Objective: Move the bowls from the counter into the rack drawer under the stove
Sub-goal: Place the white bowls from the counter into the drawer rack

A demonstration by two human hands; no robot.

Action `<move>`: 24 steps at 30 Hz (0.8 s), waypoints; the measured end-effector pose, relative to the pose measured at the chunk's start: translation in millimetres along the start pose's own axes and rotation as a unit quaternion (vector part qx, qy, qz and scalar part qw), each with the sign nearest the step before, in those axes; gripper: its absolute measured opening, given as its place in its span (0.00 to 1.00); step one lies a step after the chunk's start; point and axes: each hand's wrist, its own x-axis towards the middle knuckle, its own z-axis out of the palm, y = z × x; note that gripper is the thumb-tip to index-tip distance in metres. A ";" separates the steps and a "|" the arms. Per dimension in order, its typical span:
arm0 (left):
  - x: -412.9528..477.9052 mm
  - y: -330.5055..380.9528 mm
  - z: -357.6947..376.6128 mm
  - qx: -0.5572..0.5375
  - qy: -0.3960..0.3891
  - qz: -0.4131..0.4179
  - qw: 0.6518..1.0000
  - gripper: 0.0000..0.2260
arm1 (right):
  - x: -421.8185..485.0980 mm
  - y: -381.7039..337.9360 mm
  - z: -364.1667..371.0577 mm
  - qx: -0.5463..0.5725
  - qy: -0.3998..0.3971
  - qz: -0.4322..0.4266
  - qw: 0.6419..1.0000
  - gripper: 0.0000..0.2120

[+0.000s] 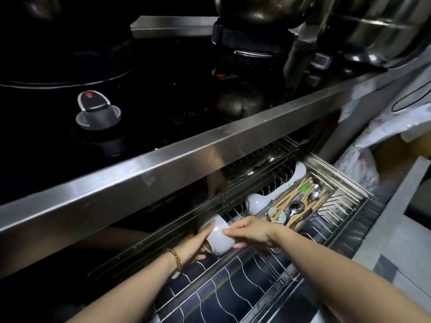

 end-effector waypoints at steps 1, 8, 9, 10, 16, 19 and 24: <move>1.9 1.0 1.9 0.016 0.008 0.006 1.000 0.23 | 3.3 3.0 -2.1 0.002 0.002 0.002 1.000 0.08; 7.6 3.8 13.1 0.129 0.076 0.033 0.988 0.24 | 10.9 11.5 -7.3 -0.005 0.017 -0.005 1.000 0.04; 6.6 4.2 14.4 0.134 0.087 0.043 0.986 0.22 | 11.0 11.9 -8.4 -0.015 0.023 -0.006 1.000 0.06; 4.1 5.8 16.0 0.135 0.094 0.055 0.985 0.22 | 10.1 11.8 -8.6 -0.026 0.029 -0.006 0.999 0.07; -14.4 7.5 14.0 0.147 0.089 0.065 0.983 0.15 | -7.4 -0.2 -1.9 -0.119 0.092 -0.050 0.987 0.08; -32.1 11.8 12.0 0.118 0.088 0.071 0.987 0.17 | -30.1 -10.9 0.2 -0.140 0.125 -0.068 0.980 0.19; -80.4 35.8 13.0 0.090 0.061 0.095 0.990 0.24 | -93.7 -16.5 5.9 -0.148 0.185 -0.112 0.965 0.24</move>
